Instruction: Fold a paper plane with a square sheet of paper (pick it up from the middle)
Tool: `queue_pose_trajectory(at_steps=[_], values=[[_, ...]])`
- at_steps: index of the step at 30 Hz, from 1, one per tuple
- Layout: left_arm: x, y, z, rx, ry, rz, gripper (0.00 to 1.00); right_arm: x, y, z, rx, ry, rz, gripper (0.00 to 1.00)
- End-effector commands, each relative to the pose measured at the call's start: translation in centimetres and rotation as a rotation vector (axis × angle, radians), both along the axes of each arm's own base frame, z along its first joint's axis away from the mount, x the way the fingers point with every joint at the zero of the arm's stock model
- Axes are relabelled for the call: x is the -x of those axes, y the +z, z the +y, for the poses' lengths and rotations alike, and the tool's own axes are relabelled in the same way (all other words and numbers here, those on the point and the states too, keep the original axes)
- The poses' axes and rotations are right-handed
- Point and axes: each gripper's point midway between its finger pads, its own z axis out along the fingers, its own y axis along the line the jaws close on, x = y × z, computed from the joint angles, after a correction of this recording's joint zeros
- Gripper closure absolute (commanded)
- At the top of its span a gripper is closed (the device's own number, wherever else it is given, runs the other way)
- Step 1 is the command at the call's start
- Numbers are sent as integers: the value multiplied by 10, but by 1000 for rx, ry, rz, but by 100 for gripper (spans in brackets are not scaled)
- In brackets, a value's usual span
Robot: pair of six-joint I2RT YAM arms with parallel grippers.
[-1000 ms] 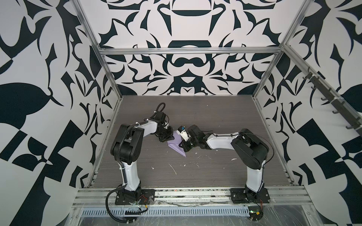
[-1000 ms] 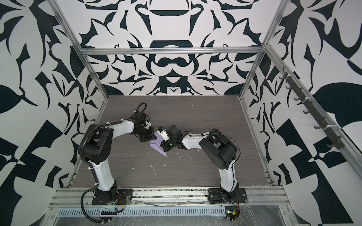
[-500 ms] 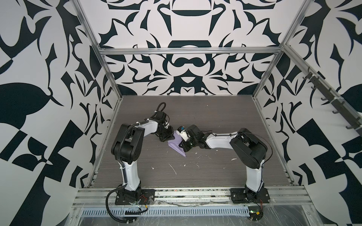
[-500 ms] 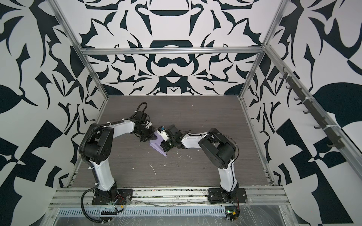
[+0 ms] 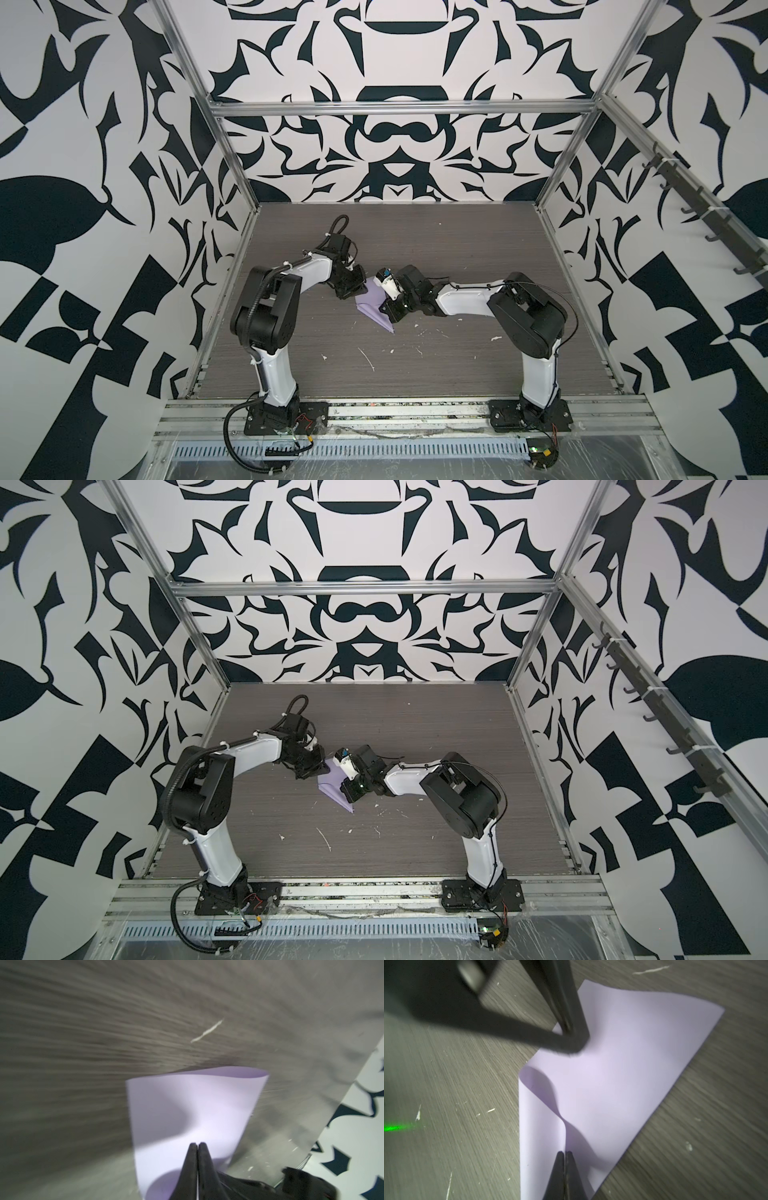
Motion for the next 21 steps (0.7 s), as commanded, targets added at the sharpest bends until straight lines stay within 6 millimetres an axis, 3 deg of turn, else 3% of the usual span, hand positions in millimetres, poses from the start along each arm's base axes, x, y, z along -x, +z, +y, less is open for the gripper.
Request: queue_pose_trajectory(at_steps=[1,7,11,16,21], values=[[2,26,16,31,113,-45,90,-2,-6,-4,25,-24,10,99],[31,36,-7,190,99,-124,89,-1,-7,-3,13,-30,32,99],[51,25,-22,255,87,-147,89,-2,-7,-2,7,-36,50,100],[63,13,-40,293,51,-147,90,-2,-8,-2,10,-39,68,100],[68,-5,-43,210,21,-130,92,-3,-9,-2,14,-40,78,100]])
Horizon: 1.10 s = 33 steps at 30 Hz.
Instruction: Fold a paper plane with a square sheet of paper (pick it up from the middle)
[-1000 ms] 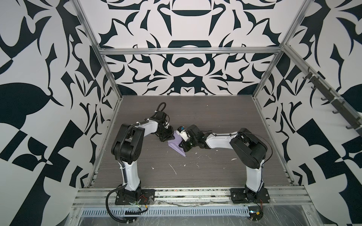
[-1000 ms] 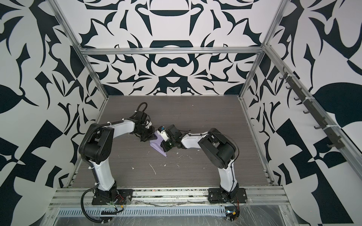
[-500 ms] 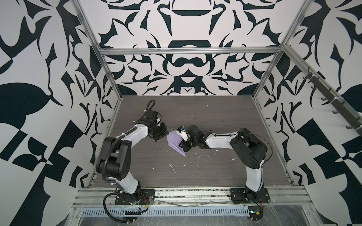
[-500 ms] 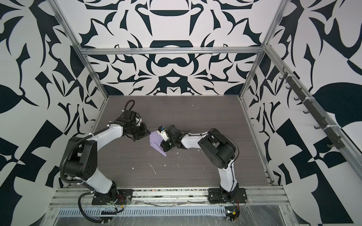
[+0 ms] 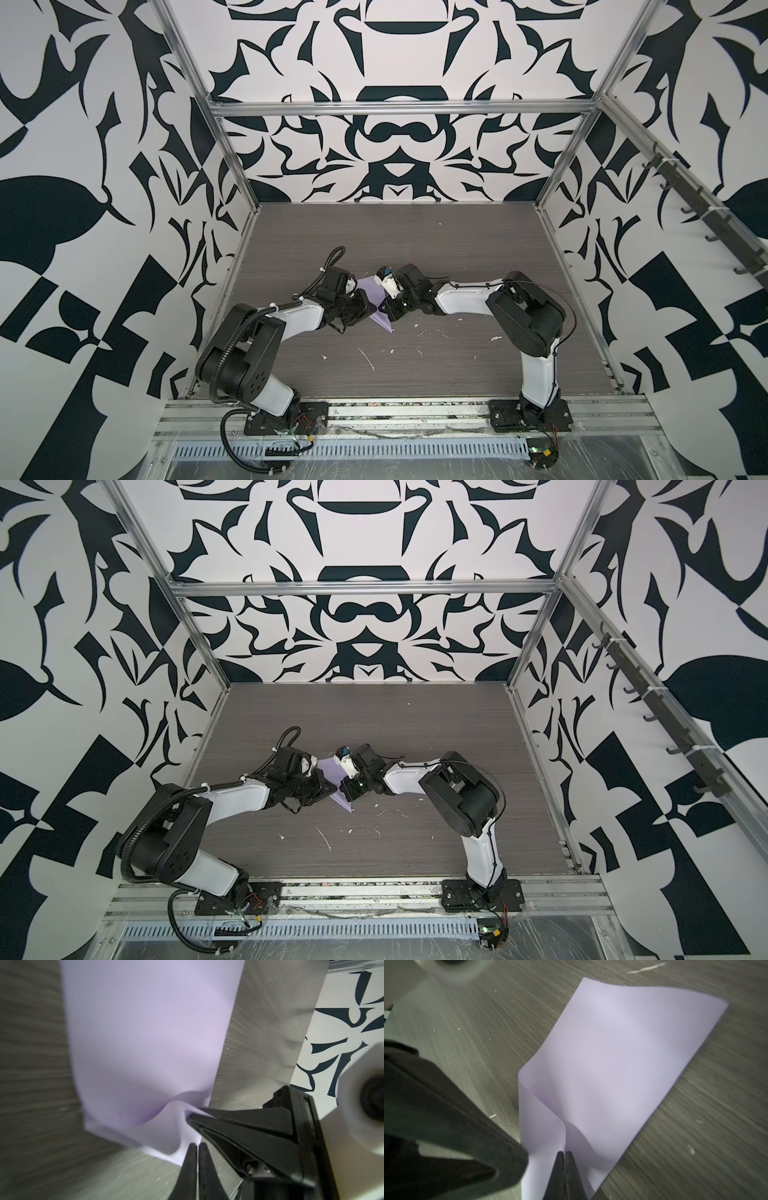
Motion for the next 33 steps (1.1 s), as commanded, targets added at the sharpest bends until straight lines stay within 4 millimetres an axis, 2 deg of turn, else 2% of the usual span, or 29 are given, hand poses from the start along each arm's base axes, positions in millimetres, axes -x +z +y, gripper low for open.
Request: queue_pose_trajectory(at_steps=[1,15,25,30,33], values=[[-7,-5,-2,-39,2,-29,93,0,-9,-4,34,-13,36,100],[7,-35,13,-121,0,11,94,-1,-12,-7,46,-21,48,100],[18,-55,16,-97,7,8,92,-2,-15,-10,54,-24,54,100],[20,-61,18,-113,0,23,95,-5,-2,-7,18,-38,64,97],[23,-66,21,-138,3,49,98,-12,23,-2,-46,-72,89,82]])
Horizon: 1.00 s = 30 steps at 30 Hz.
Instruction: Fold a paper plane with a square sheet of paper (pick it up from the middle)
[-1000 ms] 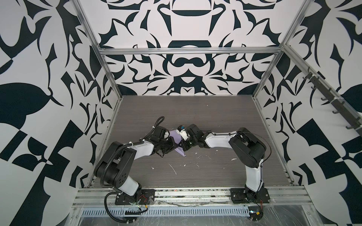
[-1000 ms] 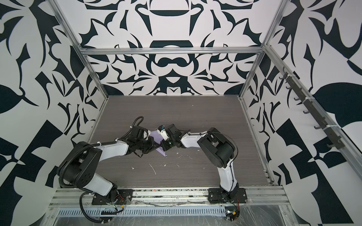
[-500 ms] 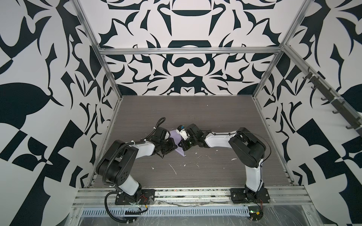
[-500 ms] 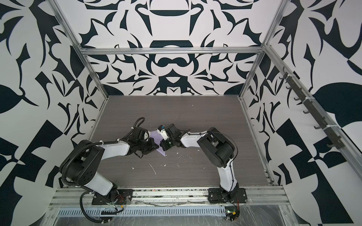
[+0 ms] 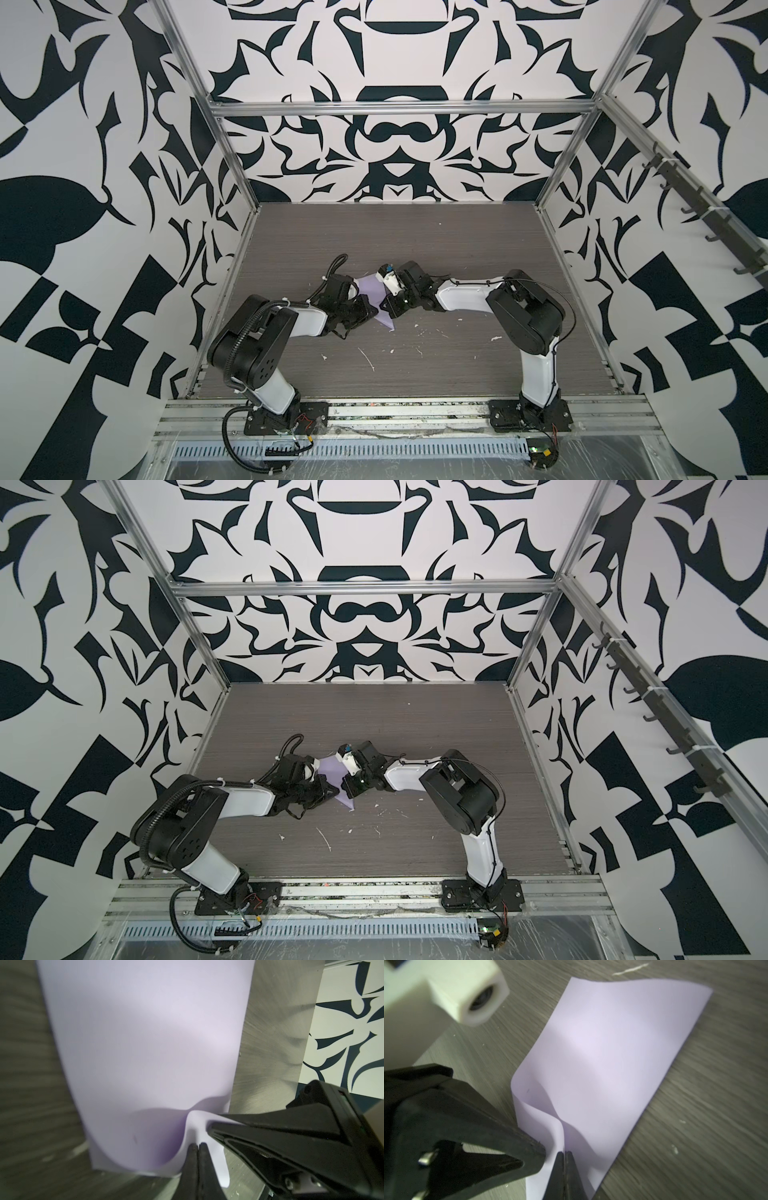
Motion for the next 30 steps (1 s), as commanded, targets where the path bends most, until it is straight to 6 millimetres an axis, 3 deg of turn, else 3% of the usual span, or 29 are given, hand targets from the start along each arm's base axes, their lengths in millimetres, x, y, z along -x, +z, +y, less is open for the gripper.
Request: queue_pose_trajectory(at_steps=[1,5,8,12,18,30], values=[[25,-42,23,-136,30,147,99,-9,33,3,-53,-60,33,76],[27,-45,27,-166,38,174,100,-27,76,-9,-74,-198,1,62],[27,-46,28,-178,42,184,100,-26,85,-23,-49,-282,20,61],[27,-46,28,-181,40,190,100,-3,76,-16,-97,-306,209,81],[28,-50,30,-200,40,204,100,20,62,-3,-121,-369,361,99],[28,-52,31,-217,37,212,100,25,23,12,-63,-392,467,100]])
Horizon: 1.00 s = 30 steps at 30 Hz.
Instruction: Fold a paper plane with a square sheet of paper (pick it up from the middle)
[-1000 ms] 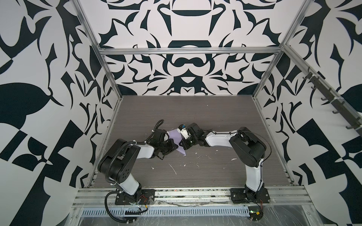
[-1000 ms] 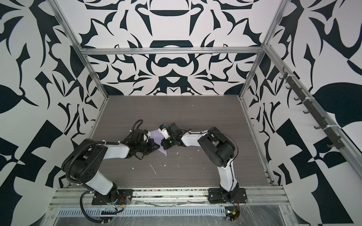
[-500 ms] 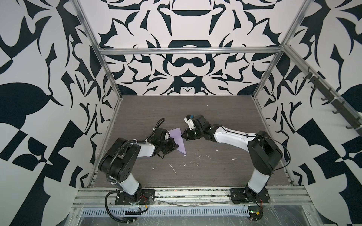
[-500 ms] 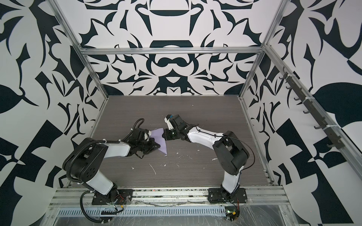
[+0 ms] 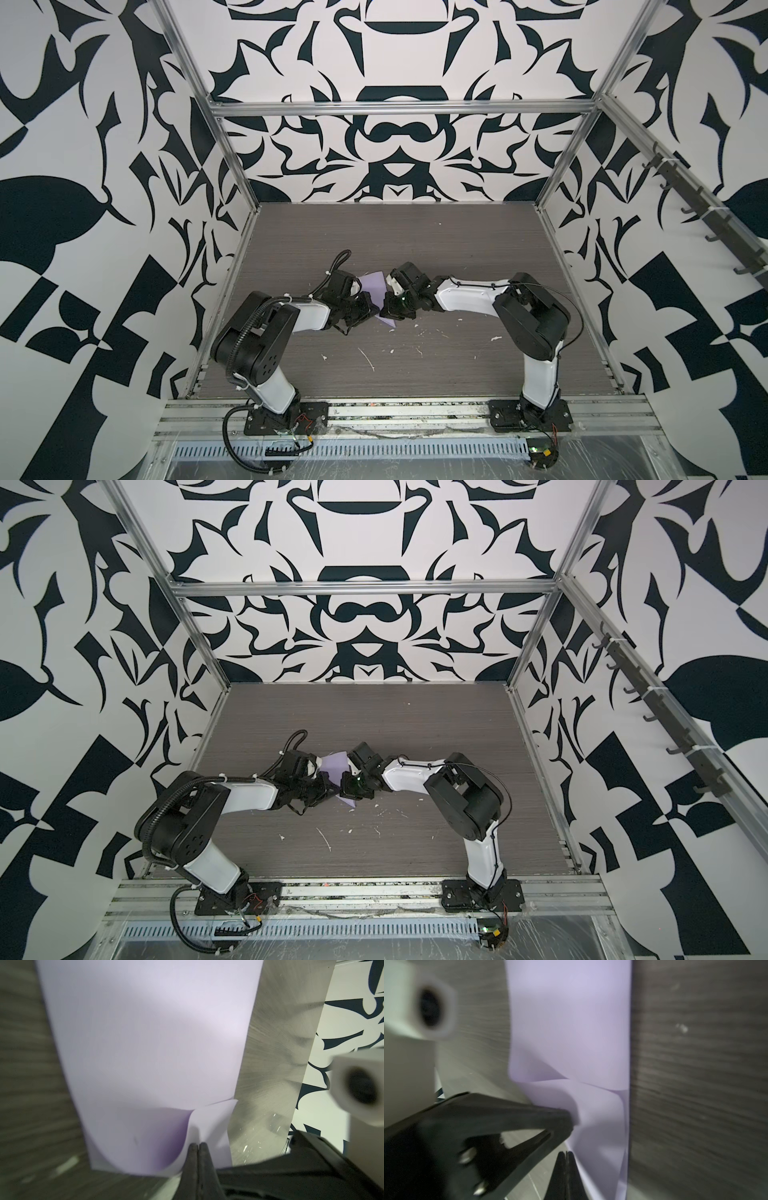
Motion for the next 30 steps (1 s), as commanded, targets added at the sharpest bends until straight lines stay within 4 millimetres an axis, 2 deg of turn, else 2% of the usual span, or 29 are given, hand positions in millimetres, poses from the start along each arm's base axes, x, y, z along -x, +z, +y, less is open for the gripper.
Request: queue_pose_trajectory(at_steps=[1,8,21,23,25,27,30], values=[[33,-52,33,-192,38,166,100,-5,18,10,-37,-11,-9,100],[35,-54,36,-210,41,177,100,7,4,-2,10,-7,35,100],[35,-57,41,-238,44,184,100,52,-15,-62,143,-15,111,100],[36,-57,41,-238,41,184,100,54,-10,-64,138,-15,101,100],[34,-55,39,-233,39,181,100,47,4,-60,103,-12,46,100],[34,-55,38,-227,35,180,100,36,25,-47,34,0,-23,100],[32,-52,36,-218,31,178,100,24,39,-29,-16,24,-63,100]])
